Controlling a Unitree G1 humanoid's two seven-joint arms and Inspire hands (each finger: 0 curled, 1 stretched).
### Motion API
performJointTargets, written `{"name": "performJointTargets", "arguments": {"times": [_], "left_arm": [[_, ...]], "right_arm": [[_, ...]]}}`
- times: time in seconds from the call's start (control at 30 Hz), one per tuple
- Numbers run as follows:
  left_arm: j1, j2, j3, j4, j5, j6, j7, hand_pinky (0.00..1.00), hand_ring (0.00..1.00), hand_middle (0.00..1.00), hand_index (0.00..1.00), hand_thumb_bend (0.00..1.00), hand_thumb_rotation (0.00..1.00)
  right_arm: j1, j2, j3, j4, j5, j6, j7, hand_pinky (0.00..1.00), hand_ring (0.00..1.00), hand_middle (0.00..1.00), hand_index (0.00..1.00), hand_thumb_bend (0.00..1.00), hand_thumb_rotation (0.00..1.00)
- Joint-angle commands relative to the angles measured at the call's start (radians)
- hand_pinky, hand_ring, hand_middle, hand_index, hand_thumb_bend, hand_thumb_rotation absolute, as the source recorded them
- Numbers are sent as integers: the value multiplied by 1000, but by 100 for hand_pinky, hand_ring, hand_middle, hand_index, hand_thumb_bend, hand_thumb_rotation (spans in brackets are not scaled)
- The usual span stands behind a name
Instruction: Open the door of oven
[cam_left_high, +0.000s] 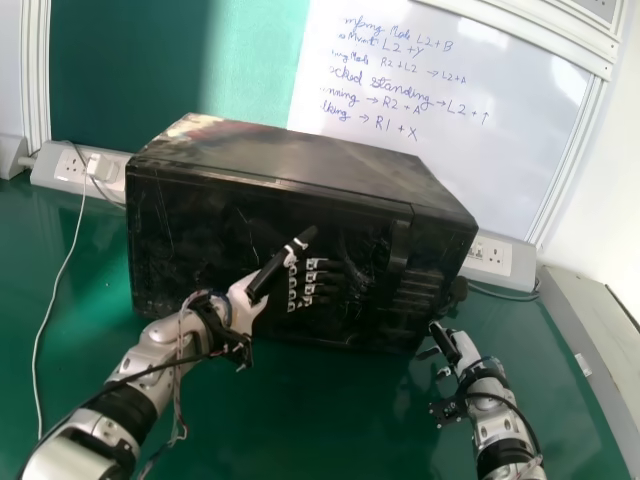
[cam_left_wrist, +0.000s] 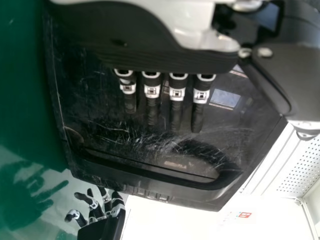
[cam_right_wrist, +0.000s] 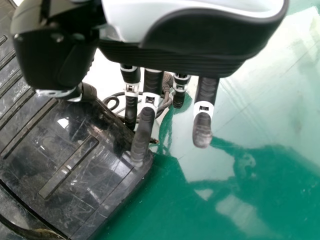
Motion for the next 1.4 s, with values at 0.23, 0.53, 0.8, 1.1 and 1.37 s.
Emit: {"name": "performJointTargets", "arguments": {"times": [0.23, 0.53, 0.8, 1.1, 1.37], "left_arm": [[-87, -35, -10, 108, 54, -38, 48, 89, 95, 99, 100, 100, 100], [-120, -59, 2, 177, 61, -38, 53, 87, 96, 99, 100, 100, 99], [-142, -71, 0, 214, 84, -37, 82, 86, 95, 99, 100, 100, 97], [-168, -95, 13, 221, 91, -43, 108, 85, 90, 99, 100, 100, 98], [-185, -117, 31, 232, 95, -58, 141, 81, 92, 98, 99, 100, 97]], "right_arm": [[-26, 23, 6, -7, -4, -2, 7, 14, 22, 37, 79, 58, 67], [-22, 21, 3, -5, 0, -10, 9, 15, 22, 38, 79, 54, 65], [-23, 22, 3, -3, -1, -3, 15, 14, 21, 37, 82, 57, 67], [-21, 24, 2, -3, -1, -9, 16, 13, 21, 38, 81, 57, 69], [-21, 27, -17, -4, 19, -4, 23, 14, 21, 38, 79, 55, 67]]}}
